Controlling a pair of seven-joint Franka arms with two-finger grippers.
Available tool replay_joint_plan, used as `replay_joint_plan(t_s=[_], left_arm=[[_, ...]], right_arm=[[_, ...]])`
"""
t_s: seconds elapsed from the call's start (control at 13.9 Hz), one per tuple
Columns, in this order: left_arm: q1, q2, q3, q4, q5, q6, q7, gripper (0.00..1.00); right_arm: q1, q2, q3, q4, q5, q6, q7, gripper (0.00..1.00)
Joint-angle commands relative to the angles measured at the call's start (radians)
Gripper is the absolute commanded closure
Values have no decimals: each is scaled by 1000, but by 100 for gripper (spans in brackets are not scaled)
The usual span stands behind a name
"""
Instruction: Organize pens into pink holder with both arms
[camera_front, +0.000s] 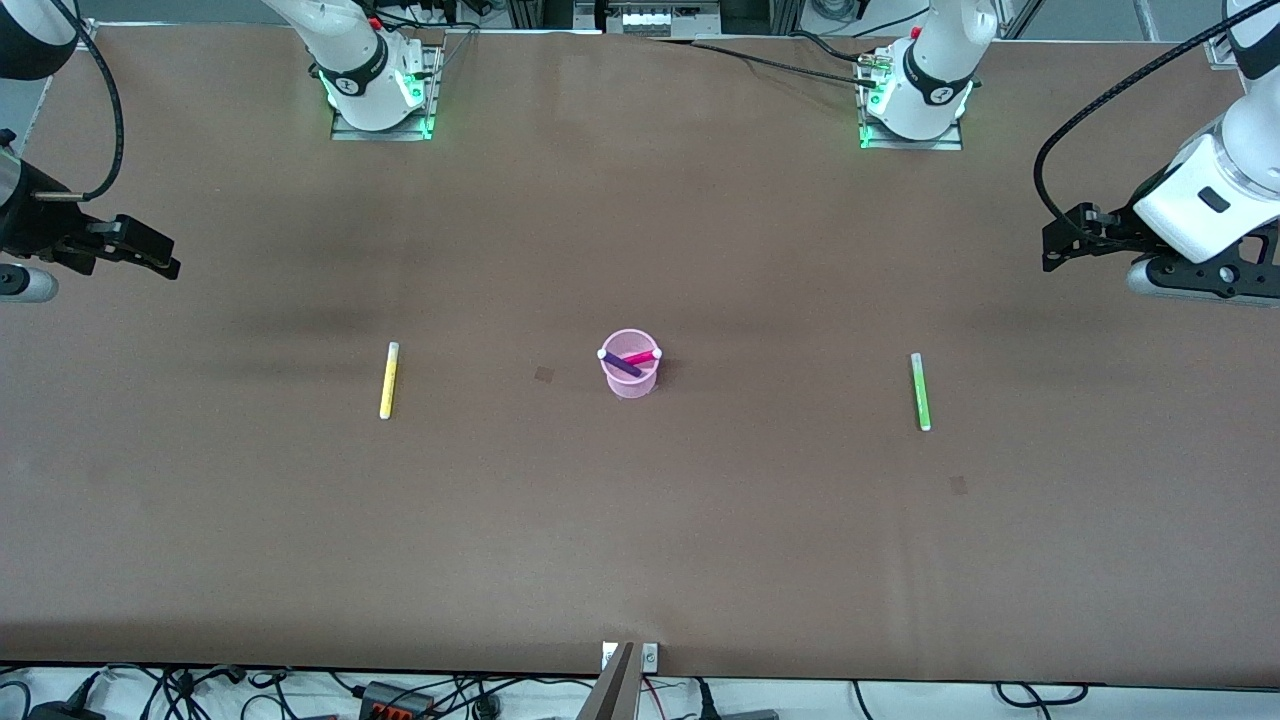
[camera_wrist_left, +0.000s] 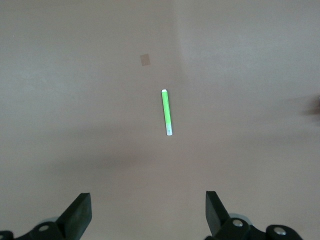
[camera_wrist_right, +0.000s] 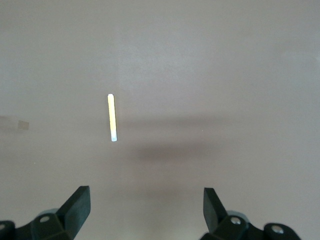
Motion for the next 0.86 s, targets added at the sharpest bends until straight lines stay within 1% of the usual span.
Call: replay_joint_plan(t_s=[0.0, 0.07, 0.14, 0.29, 0.43, 0.79], left_arm=[[-4, 1, -6, 20, 20, -21, 0, 0], [-4, 1, -6, 20, 20, -19, 2, 0], [-3, 1, -5, 20, 20, -21, 2, 0], [-3, 1, -5, 20, 18, -21, 2, 0], [-1, 1, -5, 20, 18, -21, 2, 0], [-1, 1, -5, 20, 18, -21, -3, 0]], right_arm=[[-34, -16, 29, -13, 15, 11, -18, 0], [-58, -16, 61, -13, 15, 11, -18, 0], [-64, -16, 77, -13, 13, 12, -16, 0], [-58, -19, 76, -13, 15, 8, -3, 0], [-57, -19, 57, -13, 18, 3, -1, 0], [-58, -25, 60, -21, 9, 2, -27, 0]])
